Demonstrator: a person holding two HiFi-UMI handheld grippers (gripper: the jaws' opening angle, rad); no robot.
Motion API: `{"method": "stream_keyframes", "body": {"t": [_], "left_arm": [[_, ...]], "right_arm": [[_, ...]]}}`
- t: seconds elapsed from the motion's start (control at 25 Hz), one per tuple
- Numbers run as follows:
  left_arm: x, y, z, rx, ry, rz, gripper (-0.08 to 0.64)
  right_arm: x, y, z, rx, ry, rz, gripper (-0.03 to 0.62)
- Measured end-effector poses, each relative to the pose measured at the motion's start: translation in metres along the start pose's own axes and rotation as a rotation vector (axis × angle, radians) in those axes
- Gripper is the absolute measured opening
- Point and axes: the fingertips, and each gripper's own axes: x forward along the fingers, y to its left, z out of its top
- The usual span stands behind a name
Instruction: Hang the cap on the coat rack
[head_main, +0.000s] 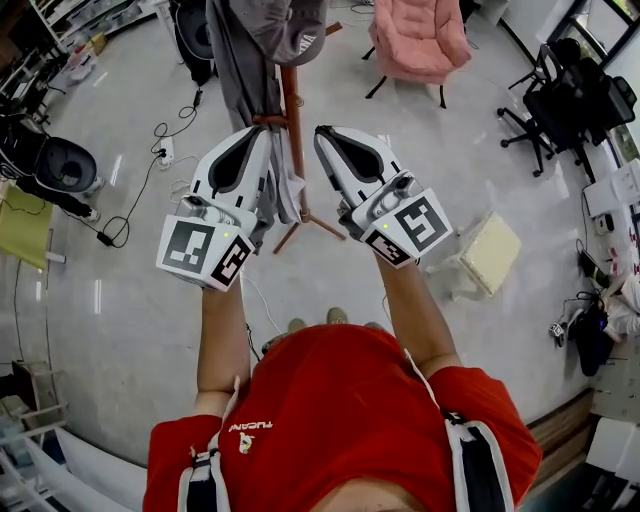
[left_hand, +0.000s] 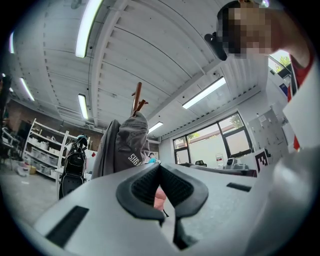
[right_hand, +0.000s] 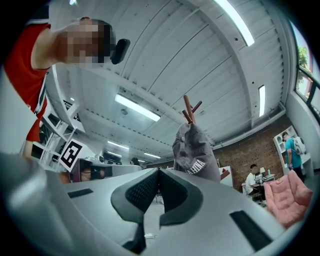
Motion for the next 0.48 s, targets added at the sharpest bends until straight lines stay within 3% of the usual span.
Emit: {"method": "stream_keyframes", "body": {"t": [0.48], "left_arm": [[0.0054, -0.0023, -0.0004, 0.004, 0.009, -0.007, 0.008]], "right_arm": [[-0.0021, -0.0015, -0.0045, 0.005, 0.027, 0.014, 0.023]]}}
